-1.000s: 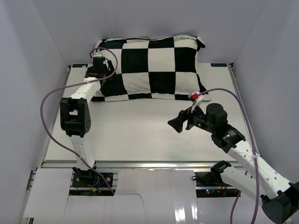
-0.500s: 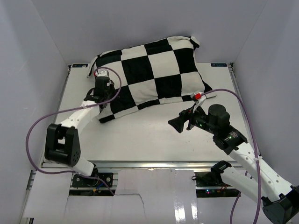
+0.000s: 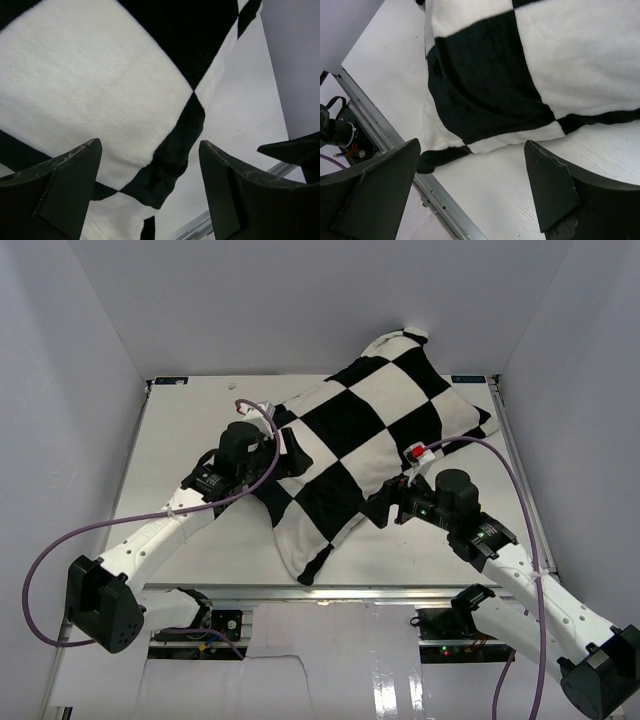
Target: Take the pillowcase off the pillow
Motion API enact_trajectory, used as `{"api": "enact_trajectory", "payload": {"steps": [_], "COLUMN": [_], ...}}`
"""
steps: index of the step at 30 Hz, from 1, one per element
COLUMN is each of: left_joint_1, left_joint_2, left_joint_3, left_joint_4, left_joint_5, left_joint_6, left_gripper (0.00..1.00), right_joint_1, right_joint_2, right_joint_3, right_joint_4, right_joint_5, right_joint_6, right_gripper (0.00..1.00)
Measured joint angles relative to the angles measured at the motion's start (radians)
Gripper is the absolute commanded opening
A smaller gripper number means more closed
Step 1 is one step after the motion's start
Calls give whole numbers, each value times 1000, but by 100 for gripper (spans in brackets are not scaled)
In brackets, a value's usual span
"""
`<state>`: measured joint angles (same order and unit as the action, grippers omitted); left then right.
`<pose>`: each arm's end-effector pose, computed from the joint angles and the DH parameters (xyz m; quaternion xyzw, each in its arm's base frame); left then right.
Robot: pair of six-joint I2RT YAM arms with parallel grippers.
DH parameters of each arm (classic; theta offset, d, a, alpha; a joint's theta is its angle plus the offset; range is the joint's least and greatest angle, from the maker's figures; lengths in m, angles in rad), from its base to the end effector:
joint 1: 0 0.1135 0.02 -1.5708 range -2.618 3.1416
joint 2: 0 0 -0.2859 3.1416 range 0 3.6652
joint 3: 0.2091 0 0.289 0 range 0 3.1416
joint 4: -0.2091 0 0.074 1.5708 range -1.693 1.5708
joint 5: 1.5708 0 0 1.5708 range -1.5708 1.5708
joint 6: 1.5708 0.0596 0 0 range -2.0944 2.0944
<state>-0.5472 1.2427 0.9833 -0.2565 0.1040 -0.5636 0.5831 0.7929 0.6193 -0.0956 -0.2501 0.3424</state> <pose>0.2807 -0.1783 0.3039 0.0191 0.8631 -0.3032 0.4034 0.1882 0.1418 0.2924 -0.1698 0.7746 0.3571 0.4936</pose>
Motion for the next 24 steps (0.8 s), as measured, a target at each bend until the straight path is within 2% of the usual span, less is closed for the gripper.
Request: {"api": "enact_trajectory", "payload": {"steps": [6, 9, 15, 22, 24], "left_joint_1": [20, 74, 306, 314, 314], "left_joint_2": [-60, -57, -32, 13, 64], "left_joint_3": [19, -11, -103, -248, -276], "left_joint_4": [-79, -107, -117, -3, 59], "left_joint_5": [-150, -199, -125, -21, 13], "left_joint_6": [6, 7, -5, -51, -69], "left_gripper": [90, 90, 90, 90, 86], "right_joint_1": [11, 47, 166, 179, 179], "right_joint_2": [83, 143, 222, 227, 225], "right_joint_3": [-60, -74, -73, -73, -72], "right_joint_4": [54, 77, 126, 150, 143], "right_joint_5": [-2, 8, 60, 89, 98], "right_joint_6": [27, 42, 49, 46, 40], "right_gripper": [91, 91, 90, 90, 90]}}
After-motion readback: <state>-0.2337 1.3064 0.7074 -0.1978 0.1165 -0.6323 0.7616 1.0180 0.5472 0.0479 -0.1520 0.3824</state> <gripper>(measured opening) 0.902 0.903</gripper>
